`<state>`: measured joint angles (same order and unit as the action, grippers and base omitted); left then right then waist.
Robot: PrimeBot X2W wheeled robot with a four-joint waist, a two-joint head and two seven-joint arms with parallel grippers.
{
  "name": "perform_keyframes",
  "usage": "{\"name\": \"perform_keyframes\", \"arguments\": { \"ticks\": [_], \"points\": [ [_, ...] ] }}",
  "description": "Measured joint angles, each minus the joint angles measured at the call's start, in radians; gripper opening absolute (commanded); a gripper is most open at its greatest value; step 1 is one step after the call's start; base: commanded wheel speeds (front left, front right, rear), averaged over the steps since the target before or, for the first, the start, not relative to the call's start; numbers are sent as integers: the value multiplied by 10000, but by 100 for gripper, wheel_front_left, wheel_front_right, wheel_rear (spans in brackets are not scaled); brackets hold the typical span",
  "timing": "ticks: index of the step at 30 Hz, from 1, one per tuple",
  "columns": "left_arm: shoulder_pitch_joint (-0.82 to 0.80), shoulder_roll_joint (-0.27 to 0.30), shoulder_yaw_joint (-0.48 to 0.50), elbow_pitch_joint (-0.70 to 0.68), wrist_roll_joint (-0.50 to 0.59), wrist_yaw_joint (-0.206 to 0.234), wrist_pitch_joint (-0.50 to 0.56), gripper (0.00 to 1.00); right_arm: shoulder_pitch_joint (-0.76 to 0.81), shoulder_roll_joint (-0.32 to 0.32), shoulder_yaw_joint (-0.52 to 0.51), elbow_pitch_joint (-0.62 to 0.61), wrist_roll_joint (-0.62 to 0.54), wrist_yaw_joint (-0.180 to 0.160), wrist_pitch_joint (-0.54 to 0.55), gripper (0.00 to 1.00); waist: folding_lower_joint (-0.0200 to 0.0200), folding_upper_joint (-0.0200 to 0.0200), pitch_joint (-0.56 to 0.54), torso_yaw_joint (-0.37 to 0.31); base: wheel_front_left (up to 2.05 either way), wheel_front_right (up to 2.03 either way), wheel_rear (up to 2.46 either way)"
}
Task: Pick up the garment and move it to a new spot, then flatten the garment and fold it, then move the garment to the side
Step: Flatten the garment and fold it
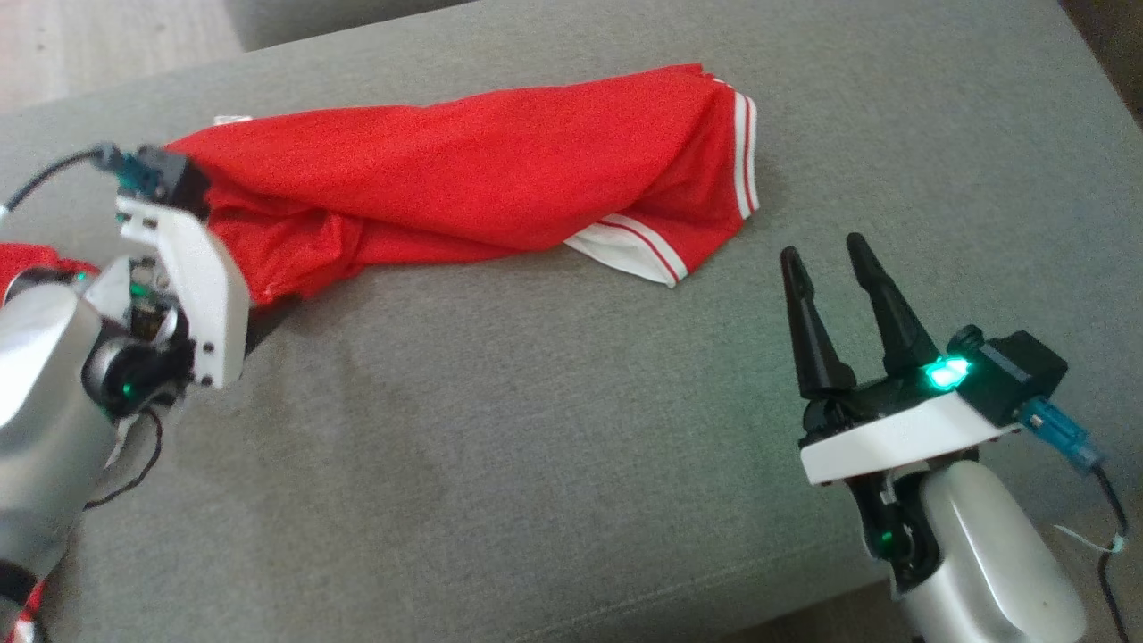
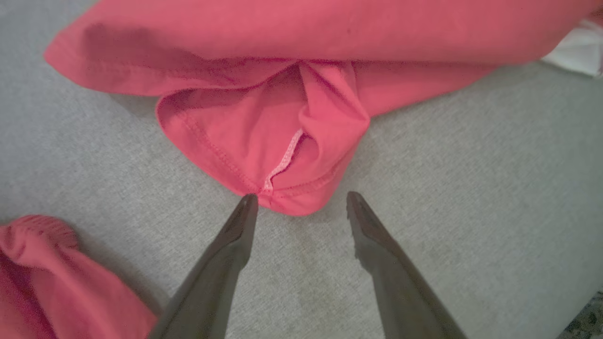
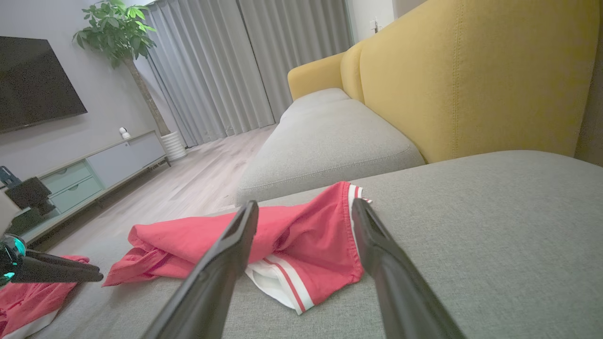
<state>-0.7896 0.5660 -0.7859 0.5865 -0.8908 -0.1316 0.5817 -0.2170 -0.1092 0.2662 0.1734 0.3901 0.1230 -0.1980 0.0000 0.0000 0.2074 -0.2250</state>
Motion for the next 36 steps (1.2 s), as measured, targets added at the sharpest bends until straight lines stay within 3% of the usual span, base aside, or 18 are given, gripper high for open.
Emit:
{"name": "perform_keyframes", "arguments": {
  "ticks": [7, 13, 14, 15, 16, 20, 24, 29, 30, 36],
  "points": [
    [1, 602, -1055, -278, 512, -4, -247, 100, -49, 2, 123, 13, 102, 0, -2, 100, 0, 0, 225, -422, 0, 0, 0],
    [-288, 625, -1522, 403, 794, -2, -546, 100, -287, 8, 186, 96, 136, 0, -17, 100, 0, 0, 360, -629, 0, 0, 0],
    [-406, 610, -1572, 529, 853, -2, -677, 73, -301, 10, 192, 142, 136, 0, -17, 100, 0, 0, 350, -641, 0, 0, 0],
    [-523, 606, -1626, 637, 886, -2, -765, 30, -308, 10, 192, 184, 136, 0, -19, 100, 0, 0, 333, -647, 0, 0, 0],
    [-648, 604, -1714, 698, 886, -2, -777, 0, -310, 10, 190, 221, 136, 0, -42, 100, 0, 0, 303, -644, 0, 0, 0],
    [-821, 516, -2069, 719, 650, -4, -838, 0, -309, 10, 186, 351, 136, 0, -48, 100, 0, 0, 107, -563, 0, 0, 0],
    [-785, 347, -1973, 571, -888, -2, -811, 0, -303, 4, 184, 395, 138, 0, -44, 100, 0, 0, -221, -353, 0, 0, 0],
    [-755, 382, -1377, -174, -2736, 0, 4, 0, -193, -21, 190, 437, 199, 0, 56, 100, 0, 0, -639, -78, 0, 0, 0],
    [-755, 382, -1377, -174, -2736, 0, 4, 0, -193, -21, 190, 437, 199, 0, 56, 100, 0, 0, -639, -78, 0, 0, 0],
    [-407, 1214, -905, -1419, -4406, 12, 1306, 0, 166, -247, 35, 460, 328, 0, 330, 100, 0, 0, -1257, 267, 0, 0, 0]
  ]
}}
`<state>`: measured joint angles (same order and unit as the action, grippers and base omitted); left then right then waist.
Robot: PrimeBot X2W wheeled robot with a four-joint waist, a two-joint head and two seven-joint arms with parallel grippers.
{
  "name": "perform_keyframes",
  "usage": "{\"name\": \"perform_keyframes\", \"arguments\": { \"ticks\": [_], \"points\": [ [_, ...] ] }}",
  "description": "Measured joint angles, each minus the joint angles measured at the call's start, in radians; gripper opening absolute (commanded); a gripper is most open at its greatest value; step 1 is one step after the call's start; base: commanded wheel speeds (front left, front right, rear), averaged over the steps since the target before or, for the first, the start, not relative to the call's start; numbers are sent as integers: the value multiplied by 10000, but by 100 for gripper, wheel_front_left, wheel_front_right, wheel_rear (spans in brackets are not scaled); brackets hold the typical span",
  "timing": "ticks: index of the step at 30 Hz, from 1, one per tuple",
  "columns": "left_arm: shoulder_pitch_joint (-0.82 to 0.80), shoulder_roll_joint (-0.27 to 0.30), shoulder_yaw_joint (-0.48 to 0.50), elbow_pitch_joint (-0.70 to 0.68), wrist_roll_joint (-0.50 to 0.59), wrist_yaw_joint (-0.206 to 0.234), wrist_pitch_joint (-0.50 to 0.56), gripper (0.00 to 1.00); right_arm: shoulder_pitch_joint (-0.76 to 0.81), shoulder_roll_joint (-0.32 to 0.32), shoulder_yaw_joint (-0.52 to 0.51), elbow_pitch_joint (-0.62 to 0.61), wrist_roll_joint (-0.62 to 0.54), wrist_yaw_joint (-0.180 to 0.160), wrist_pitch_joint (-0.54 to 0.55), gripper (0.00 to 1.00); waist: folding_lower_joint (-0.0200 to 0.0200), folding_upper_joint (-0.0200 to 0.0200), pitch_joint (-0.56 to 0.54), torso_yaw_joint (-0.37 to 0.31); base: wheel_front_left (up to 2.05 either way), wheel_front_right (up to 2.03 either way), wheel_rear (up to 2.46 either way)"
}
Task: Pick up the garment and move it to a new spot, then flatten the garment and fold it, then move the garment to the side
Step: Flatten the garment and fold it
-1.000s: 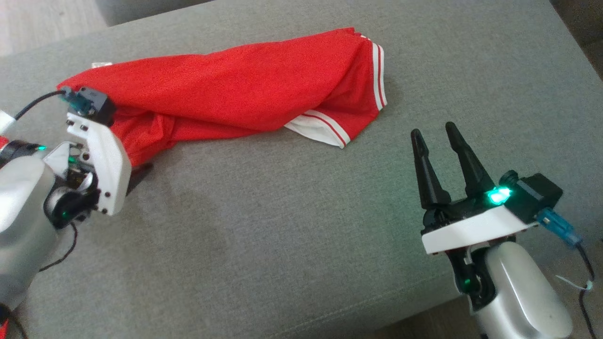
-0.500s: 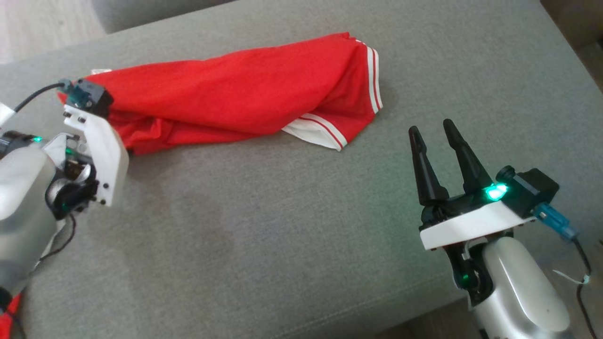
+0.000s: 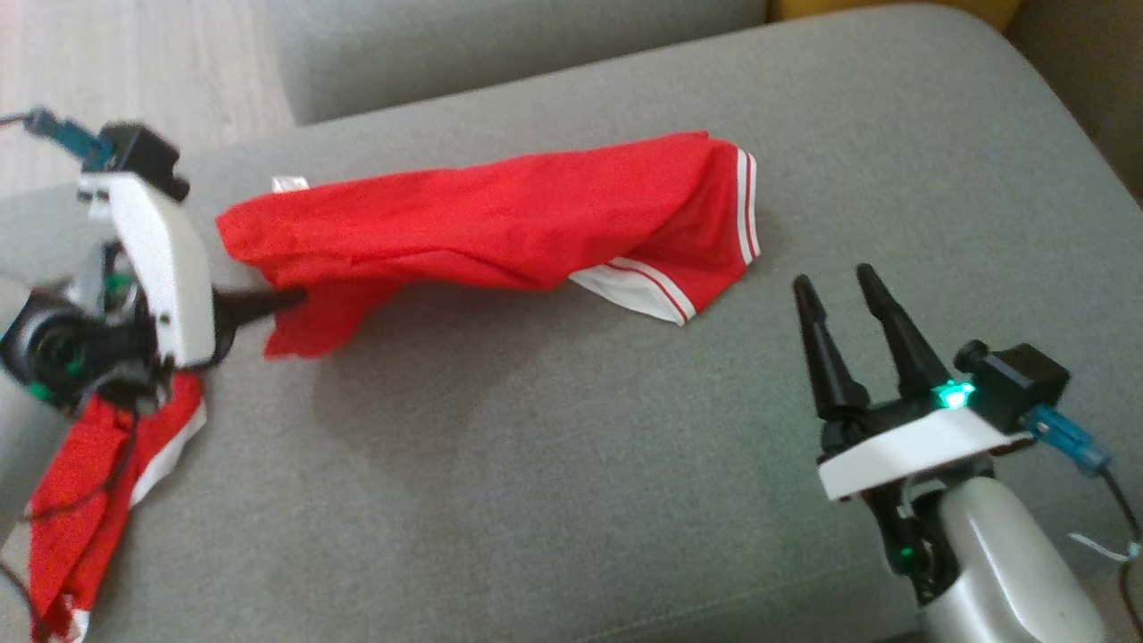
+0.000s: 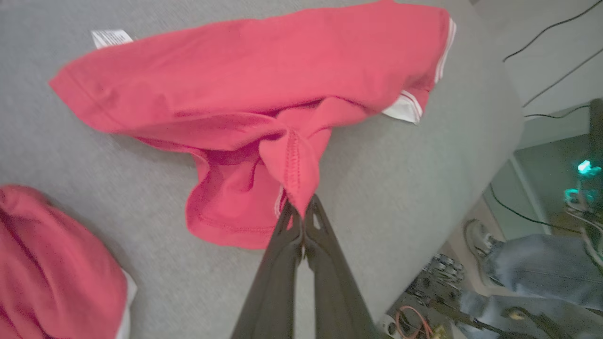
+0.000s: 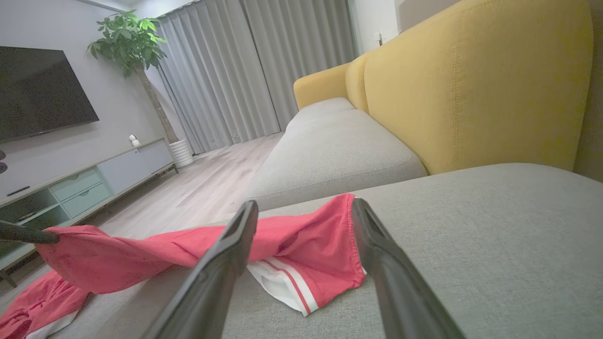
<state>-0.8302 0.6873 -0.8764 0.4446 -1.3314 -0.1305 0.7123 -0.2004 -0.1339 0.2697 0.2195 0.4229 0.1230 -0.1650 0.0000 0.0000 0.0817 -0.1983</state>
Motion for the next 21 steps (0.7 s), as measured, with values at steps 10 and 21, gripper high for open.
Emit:
{"name": "perform_keyframes", "arguments": {
  "ticks": [10, 21],
  "points": [
    [3600, 1779, -151, -3411, -1590, 800, 347, 0, 578, -380, -673, -593, -21, 0, 564, 100, 0, 0, -664, 498, 0, 0, 0],
    [5259, 554, -10, -2201, -1081, 763, -3175, 100, 709, -428, -915, -1170, -198, 0, 1225, 100, 0, 0, -621, 1061, 0, 0, 0]
  ]
}}
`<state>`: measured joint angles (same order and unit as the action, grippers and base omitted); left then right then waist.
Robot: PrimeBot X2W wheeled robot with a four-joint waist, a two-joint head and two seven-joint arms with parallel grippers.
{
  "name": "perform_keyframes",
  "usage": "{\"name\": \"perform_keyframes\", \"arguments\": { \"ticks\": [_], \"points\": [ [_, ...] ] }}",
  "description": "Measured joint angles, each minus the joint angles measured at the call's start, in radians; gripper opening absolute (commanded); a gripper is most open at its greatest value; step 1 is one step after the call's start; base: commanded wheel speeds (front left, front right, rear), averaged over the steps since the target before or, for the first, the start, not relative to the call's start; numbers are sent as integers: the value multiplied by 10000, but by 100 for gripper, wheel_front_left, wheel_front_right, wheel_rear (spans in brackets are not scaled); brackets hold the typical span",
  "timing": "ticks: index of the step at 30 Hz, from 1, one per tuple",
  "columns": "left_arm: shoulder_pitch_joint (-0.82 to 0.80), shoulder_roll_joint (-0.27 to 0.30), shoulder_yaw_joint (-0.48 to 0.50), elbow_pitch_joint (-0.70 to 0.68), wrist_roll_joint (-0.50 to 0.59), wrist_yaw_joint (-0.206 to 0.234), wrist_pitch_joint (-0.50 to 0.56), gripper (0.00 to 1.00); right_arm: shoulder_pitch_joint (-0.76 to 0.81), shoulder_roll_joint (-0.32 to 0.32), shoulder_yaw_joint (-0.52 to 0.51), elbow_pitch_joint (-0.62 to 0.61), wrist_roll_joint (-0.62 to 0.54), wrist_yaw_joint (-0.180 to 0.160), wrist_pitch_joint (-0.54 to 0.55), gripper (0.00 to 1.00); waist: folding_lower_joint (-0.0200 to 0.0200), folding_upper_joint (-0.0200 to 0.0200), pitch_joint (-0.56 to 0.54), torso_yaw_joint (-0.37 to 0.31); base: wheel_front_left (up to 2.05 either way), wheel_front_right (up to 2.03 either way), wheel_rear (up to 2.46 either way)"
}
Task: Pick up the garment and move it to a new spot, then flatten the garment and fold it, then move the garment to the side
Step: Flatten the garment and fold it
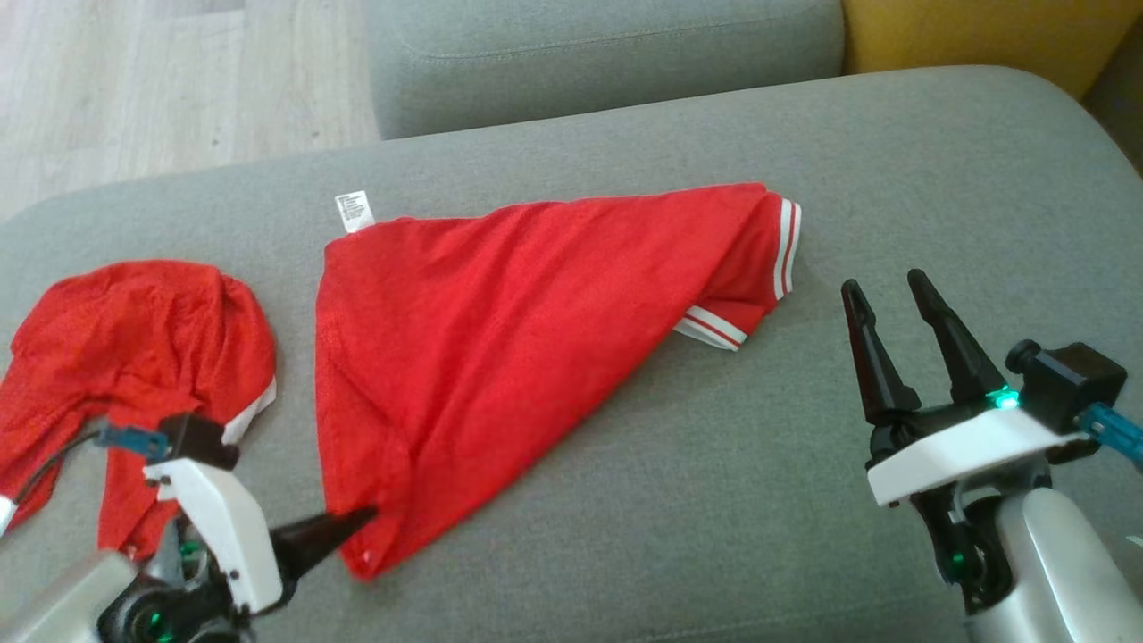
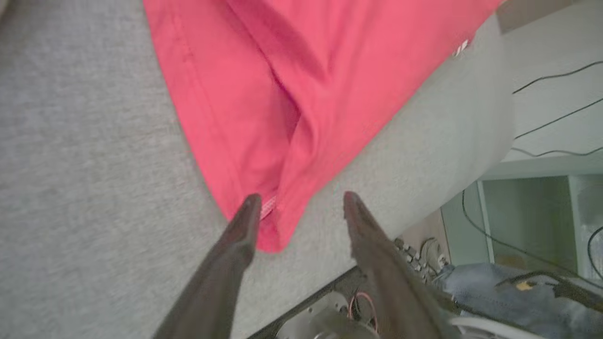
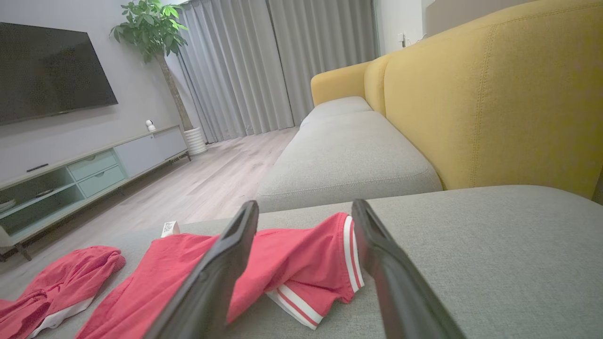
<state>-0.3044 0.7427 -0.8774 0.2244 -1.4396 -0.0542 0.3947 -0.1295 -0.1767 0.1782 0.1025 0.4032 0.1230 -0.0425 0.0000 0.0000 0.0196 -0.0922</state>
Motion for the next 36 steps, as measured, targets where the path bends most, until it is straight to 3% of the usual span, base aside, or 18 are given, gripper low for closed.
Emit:
{"name": "perform_keyframes", "arguments": {
  "ticks": [4, 7, 11, 15, 18, 22, 26, 31, 36],
  "points": [
    [48, -430, 708, 334, 393, -224, -1900, 100, 32, -2, -115, -69, 0, 0, 36, 100, 0, 0, -55, 148, 0, 0, 0],
    [42, -495, 1475, 366, 1034, 15, -3893, 100, 203, 0, -219, -140, 0, 0, 88, 100, 0, 0, -104, 207, 0, 0, 0],
    [118, -821, 2236, 69, 2115, 1068, -6241, 100, 414, 46, -380, -111, 0, 0, 92, 100, 0, 0, -138, 242, 0, 0, 0],
    [787, -1870, 3503, -780, 4190, 2240, -6441, 100, 523, 111, -617, -12, -59, 0, 190, 100, 0, 0, -132, 354, 0, 0, 0],
    [1670, -3085, 4821, -1718, 6259, 2661, -6447, 100, 621, 188, -704, 25, -75, 0, 221, 100, 0, 0, -99, 433, 0, 0, 0],
    [2747, -4265, 5557, -2309, 8750, 2738, -6472, 100, 619, 301, -876, 142, -73, 0, 259, 100, 0, 0, -43, 529, 0, 0, 0],
    [3004, -4775, 5668, -2213, 10264, 2537, -6473, 100, 617, 414, -1078, 426, -73, 0, 433, 100, 0, 0, 42, 689, 0, 0, 0],
    [2988, -5170, 5785, -1820, 10807, 2245, -6473, 100, 596, 660, -1325, 892, -75, 0, 790, 100, 0, 0, 122, 856, 0, 0, 0],
    [2974, -5691, 6169, -1522, 10888, 1668, -6473, 100, 352, 869, -1492, 1691, -188, 0, 1718, 100, 0, 0, 252, 1058, 0, 0, 0]
  ]
}}
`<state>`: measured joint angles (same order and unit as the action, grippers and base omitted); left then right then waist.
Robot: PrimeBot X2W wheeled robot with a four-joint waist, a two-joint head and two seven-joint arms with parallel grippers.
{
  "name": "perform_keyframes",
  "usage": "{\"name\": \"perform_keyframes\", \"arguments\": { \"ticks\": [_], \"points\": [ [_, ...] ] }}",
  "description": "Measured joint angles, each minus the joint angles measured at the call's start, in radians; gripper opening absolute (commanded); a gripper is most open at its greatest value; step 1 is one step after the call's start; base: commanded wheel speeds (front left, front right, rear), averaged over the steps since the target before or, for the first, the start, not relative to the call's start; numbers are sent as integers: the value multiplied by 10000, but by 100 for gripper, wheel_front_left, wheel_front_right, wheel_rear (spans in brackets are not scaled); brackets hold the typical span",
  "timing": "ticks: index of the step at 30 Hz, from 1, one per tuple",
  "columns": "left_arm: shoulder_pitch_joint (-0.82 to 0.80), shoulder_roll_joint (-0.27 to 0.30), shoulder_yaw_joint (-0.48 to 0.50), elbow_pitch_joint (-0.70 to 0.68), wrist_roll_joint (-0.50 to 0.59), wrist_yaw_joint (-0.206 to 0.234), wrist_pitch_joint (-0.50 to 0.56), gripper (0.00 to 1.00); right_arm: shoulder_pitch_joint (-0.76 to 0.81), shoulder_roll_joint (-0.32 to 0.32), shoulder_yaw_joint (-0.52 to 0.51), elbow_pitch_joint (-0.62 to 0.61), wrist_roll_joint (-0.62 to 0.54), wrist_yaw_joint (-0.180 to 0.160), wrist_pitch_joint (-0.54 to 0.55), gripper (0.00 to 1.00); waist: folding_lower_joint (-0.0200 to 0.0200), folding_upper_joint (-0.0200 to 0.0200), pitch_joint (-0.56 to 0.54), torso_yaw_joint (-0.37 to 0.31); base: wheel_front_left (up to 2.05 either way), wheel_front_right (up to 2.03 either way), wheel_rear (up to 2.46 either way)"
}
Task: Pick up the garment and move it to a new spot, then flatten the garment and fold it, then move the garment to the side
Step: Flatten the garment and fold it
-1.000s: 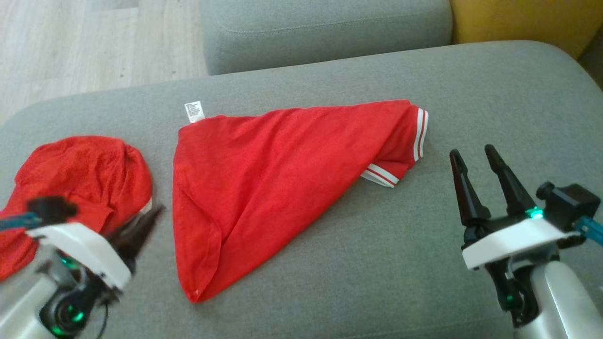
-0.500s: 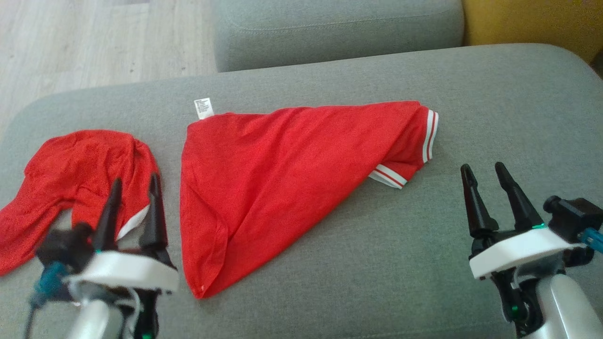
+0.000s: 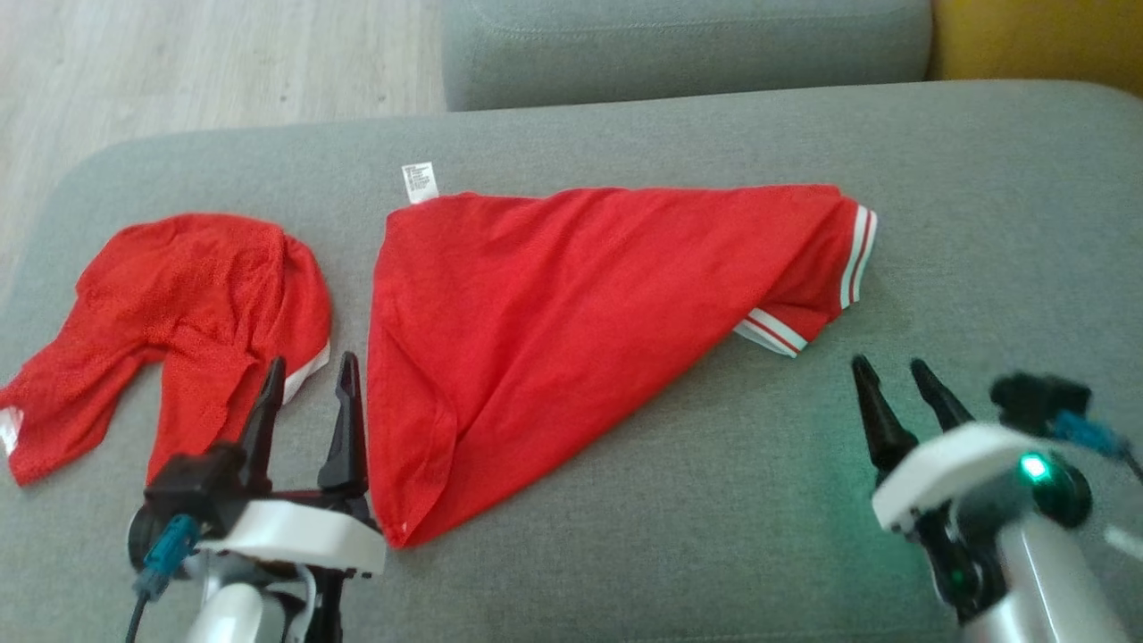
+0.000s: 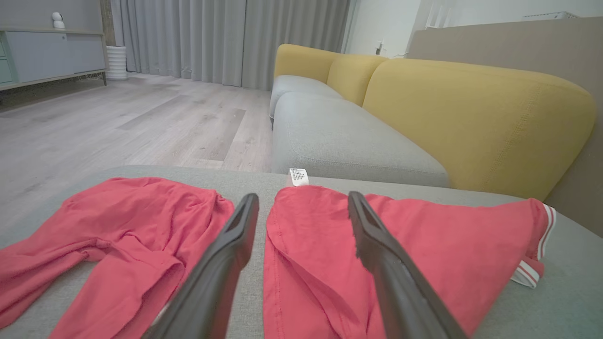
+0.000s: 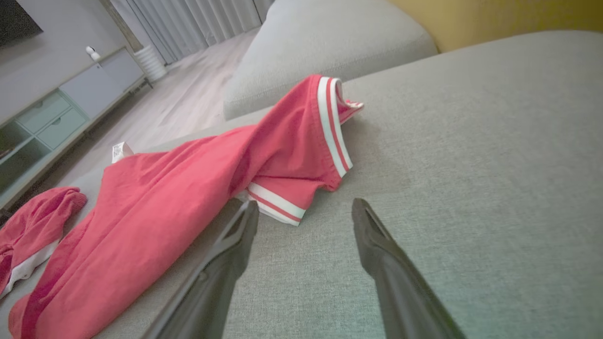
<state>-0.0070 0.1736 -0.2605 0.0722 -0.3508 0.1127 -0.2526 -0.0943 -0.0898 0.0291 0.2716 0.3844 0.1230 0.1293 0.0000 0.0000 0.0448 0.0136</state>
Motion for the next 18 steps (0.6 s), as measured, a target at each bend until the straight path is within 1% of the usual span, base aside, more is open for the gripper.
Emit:
{"name": "perform_keyframes", "arguments": {
  "ticks": [4, 7, 9, 16, 17, 18],
  "points": [
    [-174, -349, 182, 180, 173, -424, 0, 100, -1091, 84, 52, 880, 46, 0, 740, 100, 0, 0, 176, 183, 0, 0, 0],
    [-402, -583, 278, 278, 268, -719, 0, 100, -2038, 61, 69, 1753, -151, 0, 957, 100, 0, 0, 342, 390, 0, 0, 0],
    [-477, -704, 428, 332, 322, -905, 0, 100, -2556, 77, -102, 2449, -8, 0, 1057, 100, 0, 0, 475, 542, 0, 0, 0],
    [-630, -949, 892, 696, 351, -1283, 0, 100, -3589, 75, -1005, 4633, 2, 0, 1273, 100, 0, 0, 961, 1153, 0, 0, 0],
    [-647, -1003, 1007, 744, 539, -1338, 0, 100, -3849, 81, -1177, 5108, 29, 0, 1321, 100, 0, 0, 1106, 1297, 0, 0, 0],
    [-647, -1003, 1007, 744, 539, -1338, 0, 100, -3849, 81, -1177, 5108, 29, 0, 1321, 100, 0, 0, 1106, 1297, 0, 0, 0]
  ]
}}
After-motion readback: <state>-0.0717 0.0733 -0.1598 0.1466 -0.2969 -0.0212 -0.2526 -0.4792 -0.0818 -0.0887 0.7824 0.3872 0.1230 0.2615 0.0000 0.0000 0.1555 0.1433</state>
